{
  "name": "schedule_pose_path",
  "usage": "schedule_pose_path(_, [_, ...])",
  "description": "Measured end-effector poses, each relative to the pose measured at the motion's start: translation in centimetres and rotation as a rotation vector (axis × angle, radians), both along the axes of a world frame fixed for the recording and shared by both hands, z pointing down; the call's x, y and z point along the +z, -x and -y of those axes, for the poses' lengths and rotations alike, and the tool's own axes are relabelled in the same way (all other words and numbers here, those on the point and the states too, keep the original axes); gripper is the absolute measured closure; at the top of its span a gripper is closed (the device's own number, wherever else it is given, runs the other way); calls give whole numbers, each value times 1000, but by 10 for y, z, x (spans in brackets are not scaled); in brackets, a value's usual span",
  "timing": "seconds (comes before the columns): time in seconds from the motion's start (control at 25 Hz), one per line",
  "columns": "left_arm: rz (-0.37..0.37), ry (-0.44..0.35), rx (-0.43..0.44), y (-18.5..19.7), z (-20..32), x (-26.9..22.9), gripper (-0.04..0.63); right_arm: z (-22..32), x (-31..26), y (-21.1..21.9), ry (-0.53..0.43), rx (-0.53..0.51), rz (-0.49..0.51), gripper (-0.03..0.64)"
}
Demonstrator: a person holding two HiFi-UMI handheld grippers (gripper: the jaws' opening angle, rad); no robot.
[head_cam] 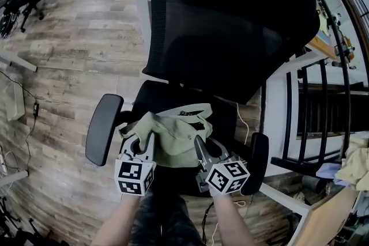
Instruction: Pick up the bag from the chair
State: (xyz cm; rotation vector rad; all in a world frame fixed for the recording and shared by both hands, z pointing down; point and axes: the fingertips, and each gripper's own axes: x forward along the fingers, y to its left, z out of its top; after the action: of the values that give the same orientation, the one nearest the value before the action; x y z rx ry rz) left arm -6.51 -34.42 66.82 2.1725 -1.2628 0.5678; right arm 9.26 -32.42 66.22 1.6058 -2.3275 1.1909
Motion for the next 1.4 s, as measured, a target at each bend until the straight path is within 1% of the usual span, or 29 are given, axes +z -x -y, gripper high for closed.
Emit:
schedule_pose_path(0.48, [-21, -93, 39, -15, -4, -52, 581, -22, -56, -14, -92, 23, 26, 552])
schedule_pose_path(0.72, [-24, -124, 54, -22, -8, -81, 581, -29, -86, -20, -131, 26, 29, 552])
schedule_pose_path(1.08, [-23, -180, 79, -26, -11, -120, 581, -37, -127, -27, -197, 30, 39, 554])
schedule_pose_path(1.4, [-26, -232, 111, -24, -12, -165, 581, -43, -173, -27, -257, 32, 44, 554])
